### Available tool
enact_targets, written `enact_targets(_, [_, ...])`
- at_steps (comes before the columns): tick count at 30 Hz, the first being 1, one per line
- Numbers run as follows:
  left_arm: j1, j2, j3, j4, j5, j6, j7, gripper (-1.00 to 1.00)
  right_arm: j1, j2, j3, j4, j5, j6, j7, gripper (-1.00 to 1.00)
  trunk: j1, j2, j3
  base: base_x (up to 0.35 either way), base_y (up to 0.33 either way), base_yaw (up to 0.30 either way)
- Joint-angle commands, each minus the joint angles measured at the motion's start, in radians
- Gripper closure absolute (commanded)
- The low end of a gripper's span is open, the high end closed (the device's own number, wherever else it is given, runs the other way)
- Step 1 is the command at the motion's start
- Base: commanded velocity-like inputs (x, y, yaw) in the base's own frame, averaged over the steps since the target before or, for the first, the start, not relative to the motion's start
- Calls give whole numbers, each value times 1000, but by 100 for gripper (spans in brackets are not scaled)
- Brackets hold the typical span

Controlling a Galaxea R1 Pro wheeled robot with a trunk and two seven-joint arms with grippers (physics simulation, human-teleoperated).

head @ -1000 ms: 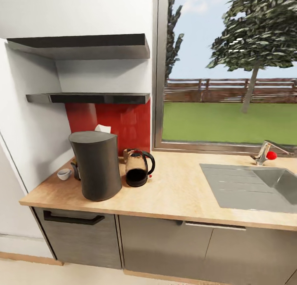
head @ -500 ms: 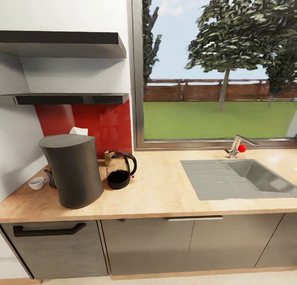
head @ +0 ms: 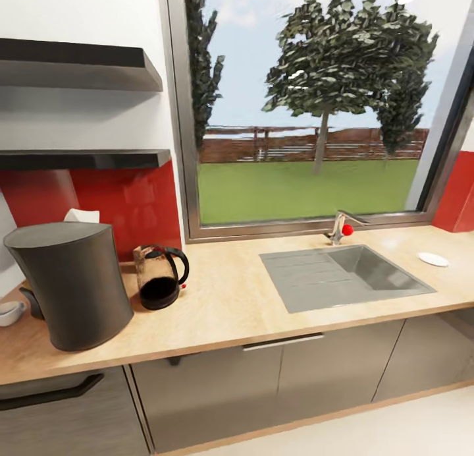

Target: Set up a coffee station on the kitchen countertop: keep the coffee maker on the countertop, move the bottle of coffee from the kitchen shelf to the counter next to the coffee maker, place a paper coffee filter on top of the coffee maker, put the saucer next to the coffee maker with the coffee cup on the saucer, and place the electric kettle next to the coffee maker.

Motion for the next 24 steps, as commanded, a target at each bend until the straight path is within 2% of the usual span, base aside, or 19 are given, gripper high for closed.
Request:
enact_targets(1, [0,0,7,1,-11,-4,3,-100,0,1,-6,-2,10,6,1,-100,0,-1,0,0,0,-283])
enact_targets(21, [0,-3,10,1,-9,-4,3,-100,0,-3,-18,-5,12,3,7,-100,0,-1,3,0,0,-284])
enact_targets(24, [0,-17,8,0,-11,-4,3,-100,0,-2,-20,-6,11,3,6,-100,0,-1,5,0,0,-287])
